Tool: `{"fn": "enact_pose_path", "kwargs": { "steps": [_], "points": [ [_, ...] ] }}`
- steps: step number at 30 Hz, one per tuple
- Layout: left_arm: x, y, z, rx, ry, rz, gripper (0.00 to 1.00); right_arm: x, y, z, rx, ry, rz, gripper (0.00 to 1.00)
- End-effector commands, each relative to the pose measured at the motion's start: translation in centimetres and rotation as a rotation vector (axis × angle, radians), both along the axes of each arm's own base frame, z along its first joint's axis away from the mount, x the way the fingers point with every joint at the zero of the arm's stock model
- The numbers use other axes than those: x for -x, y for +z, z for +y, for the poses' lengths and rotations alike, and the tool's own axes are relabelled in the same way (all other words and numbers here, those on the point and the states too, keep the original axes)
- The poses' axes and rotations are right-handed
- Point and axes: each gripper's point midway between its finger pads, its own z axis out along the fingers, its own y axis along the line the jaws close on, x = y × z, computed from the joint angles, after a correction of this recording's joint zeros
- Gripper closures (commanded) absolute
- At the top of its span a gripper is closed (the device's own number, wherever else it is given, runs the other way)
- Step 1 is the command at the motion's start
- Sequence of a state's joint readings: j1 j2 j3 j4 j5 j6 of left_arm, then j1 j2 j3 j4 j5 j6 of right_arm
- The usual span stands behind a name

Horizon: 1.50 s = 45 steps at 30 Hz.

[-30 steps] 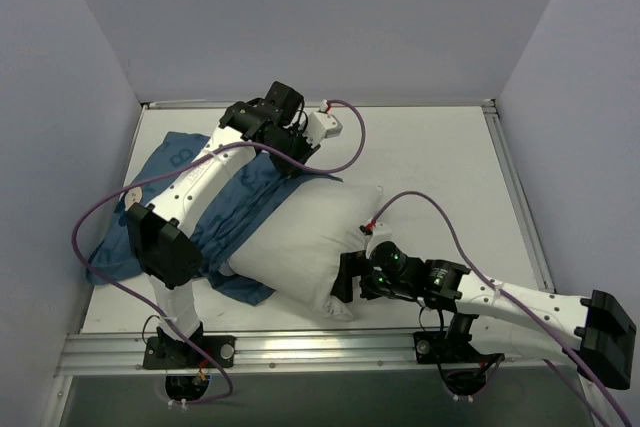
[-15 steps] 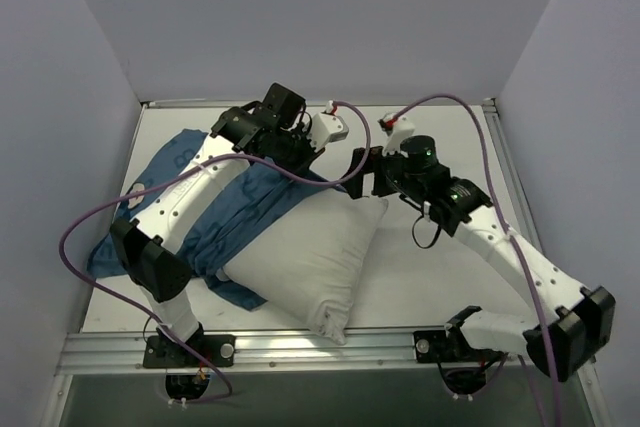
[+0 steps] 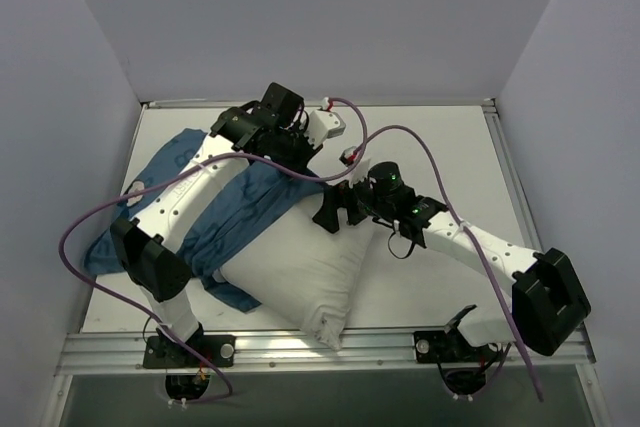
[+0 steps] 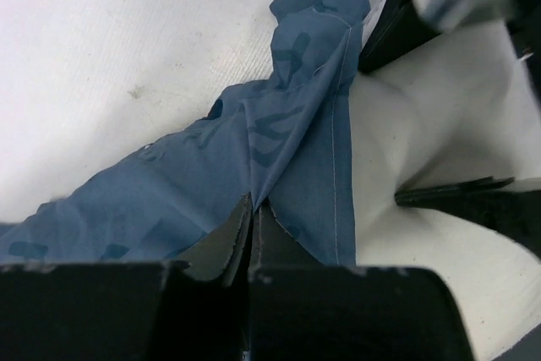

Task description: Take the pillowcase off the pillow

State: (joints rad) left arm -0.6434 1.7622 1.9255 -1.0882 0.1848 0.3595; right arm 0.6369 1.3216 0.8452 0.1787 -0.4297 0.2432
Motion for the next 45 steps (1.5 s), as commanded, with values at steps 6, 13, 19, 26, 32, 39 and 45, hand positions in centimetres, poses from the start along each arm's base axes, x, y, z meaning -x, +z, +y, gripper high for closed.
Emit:
{"fn": "enact_pose_path", "kwargs": {
  "steps": [6,13,19,26,32,39,45],
  "points": [
    [-2.4,2.7,0.0,0.072,0.06,-0.097,0.98,2.2,-8.2,1.8,0.129,0.017,0.12,0.29],
    [-6.0,-0.8,3.3,-0.027,0.142,-0.114,0.98,2.3,-9.5,-0.3,0.189,-0.085,0.154,1.0],
    [-12.7,-4.5,9.0,-0.189,0.274,-0.18,0.98,4.7,-8.2,-3.7,0.204,-0.176,0.198,1.0],
    [-17.0,-6.0,15.4,-0.272,0.373,-0.223,0.98,6.8,-9.0,-9.1,0.185,-0.343,0.342,1.0],
    [-19.6,-5.8,20.4,-0.296,0.454,-0.263,0.98,6.0,-8.7,-11.0,0.196,-0.44,0.352,1.0],
    [-15.6,-4.2,15.7,-0.012,0.321,-0.101,0.26,3.1,-6.5,-10.8,0.165,-0.478,0.296,1.0],
    [-10.4,6.5,11.8,0.295,0.276,-0.061,0.06,-1.8,-4.9,-11.1,0.214,-0.48,0.226,1.0]
  ]
}}
